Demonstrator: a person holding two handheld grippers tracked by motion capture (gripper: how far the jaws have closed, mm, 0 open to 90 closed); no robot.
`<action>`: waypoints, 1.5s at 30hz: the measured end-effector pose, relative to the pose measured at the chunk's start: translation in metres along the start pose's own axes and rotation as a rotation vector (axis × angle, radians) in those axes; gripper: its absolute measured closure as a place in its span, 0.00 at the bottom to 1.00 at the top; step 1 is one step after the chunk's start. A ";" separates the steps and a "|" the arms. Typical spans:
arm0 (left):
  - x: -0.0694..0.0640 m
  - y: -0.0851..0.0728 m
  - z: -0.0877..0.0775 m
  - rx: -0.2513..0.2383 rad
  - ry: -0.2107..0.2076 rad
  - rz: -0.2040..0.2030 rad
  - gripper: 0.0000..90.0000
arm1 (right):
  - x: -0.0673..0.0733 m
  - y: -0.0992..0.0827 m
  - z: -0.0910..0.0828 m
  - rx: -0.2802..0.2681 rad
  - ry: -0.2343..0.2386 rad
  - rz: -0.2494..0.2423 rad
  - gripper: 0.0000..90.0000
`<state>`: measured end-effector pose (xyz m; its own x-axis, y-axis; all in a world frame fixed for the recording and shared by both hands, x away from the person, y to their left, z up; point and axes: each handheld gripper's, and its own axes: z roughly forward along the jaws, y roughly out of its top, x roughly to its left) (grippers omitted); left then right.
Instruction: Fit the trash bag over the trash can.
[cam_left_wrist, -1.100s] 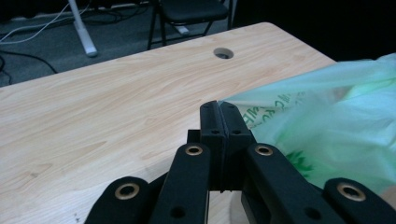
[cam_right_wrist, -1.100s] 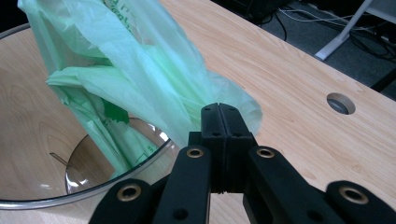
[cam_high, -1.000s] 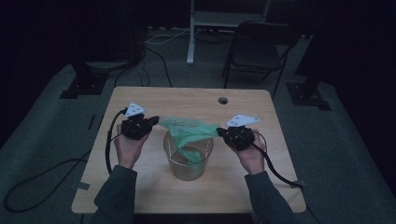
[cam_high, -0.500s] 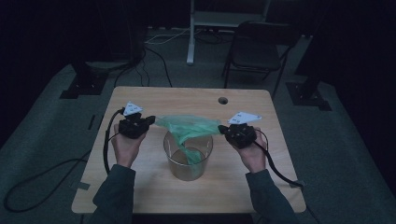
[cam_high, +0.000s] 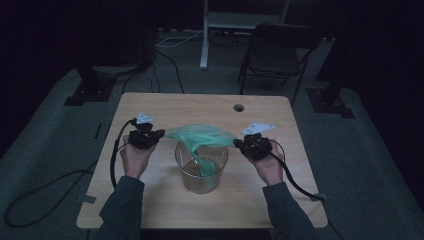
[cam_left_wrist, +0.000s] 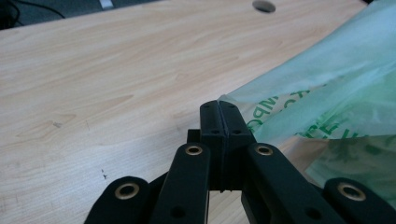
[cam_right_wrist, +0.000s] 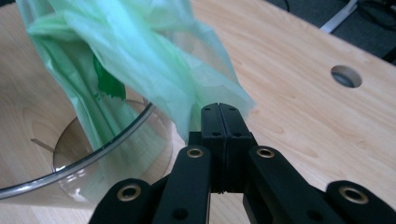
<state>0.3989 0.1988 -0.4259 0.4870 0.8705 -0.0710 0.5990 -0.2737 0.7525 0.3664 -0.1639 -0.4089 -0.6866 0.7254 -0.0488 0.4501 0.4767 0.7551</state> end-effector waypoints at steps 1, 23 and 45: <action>0.000 -0.001 0.001 0.000 -0.001 -0.004 1.00 | 0.001 -0.001 0.002 0.007 0.006 -0.003 1.00; -0.003 -0.021 0.013 0.069 -0.066 -0.012 0.98 | 0.011 -0.020 0.015 0.138 0.079 -0.055 0.99; -0.005 -0.009 -0.004 -0.033 -0.062 -0.019 0.96 | -0.013 0.014 -0.023 -0.103 -0.014 -0.017 0.78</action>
<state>0.3881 0.1986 -0.4300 0.5147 0.8482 -0.1249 0.5877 -0.2429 0.7717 0.3684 -0.1778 -0.3822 -0.6850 0.7250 -0.0710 0.3769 0.4361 0.8171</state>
